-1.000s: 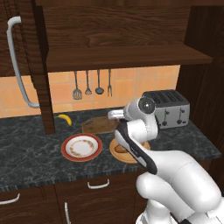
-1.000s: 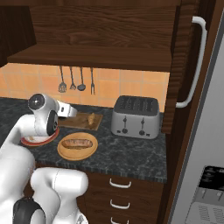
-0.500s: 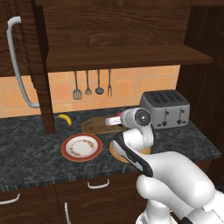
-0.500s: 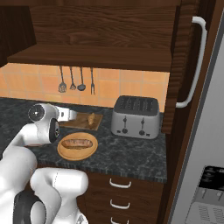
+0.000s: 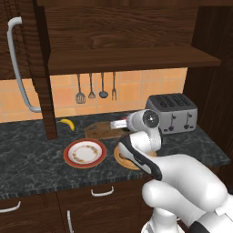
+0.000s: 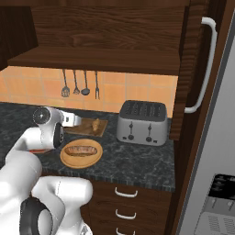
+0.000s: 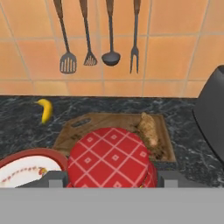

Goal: From the different types of pastries on the counter, select a croissant and place it on the cutting board. Then retrieve a jar of jam from the cabinet and place it alongside the croissant on the cutting board.

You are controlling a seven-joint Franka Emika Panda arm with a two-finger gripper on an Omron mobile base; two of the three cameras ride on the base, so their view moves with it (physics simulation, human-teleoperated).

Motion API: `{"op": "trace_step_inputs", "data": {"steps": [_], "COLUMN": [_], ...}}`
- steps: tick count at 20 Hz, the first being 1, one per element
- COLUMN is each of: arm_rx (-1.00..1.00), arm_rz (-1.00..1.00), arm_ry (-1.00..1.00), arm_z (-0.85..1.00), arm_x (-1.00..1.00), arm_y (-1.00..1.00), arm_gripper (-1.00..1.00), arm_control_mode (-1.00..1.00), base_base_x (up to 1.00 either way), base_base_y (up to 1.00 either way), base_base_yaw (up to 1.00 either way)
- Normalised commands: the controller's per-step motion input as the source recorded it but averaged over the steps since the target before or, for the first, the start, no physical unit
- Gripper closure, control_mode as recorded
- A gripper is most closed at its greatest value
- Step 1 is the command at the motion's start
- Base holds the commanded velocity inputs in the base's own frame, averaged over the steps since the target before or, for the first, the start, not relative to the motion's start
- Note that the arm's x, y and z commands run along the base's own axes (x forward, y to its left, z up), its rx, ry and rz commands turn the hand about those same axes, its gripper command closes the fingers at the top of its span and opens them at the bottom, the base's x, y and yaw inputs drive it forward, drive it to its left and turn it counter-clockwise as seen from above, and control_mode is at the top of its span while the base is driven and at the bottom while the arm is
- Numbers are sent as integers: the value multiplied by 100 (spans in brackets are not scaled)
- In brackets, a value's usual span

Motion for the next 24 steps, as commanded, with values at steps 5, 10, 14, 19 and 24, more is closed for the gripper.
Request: {"op": "trace_step_inputs", "data": {"steps": [5, 10, 14, 19, 24], "arm_rx": [-1, -6, -6, -4, -2], "arm_rz": [1, 2, 0, 0, 1], "arm_ry": [2, 0, 0, 0, 1], "arm_z": [-24, -38, -15, -17, -28], "arm_x": [19, 25, 31, 23, 20], "arm_y": [1, 7, 4, 5, 5], "arm_gripper": [100, 100, 100, 100, 100], "arm_control_mode": [-100, -100, -100, -100, -100], "base_base_x": [0, 0, 0, 0, 0], "base_base_y": [0, 0, 0, 0, 0], "base_base_yaw": [0, 0, 0, 0, 0]}}
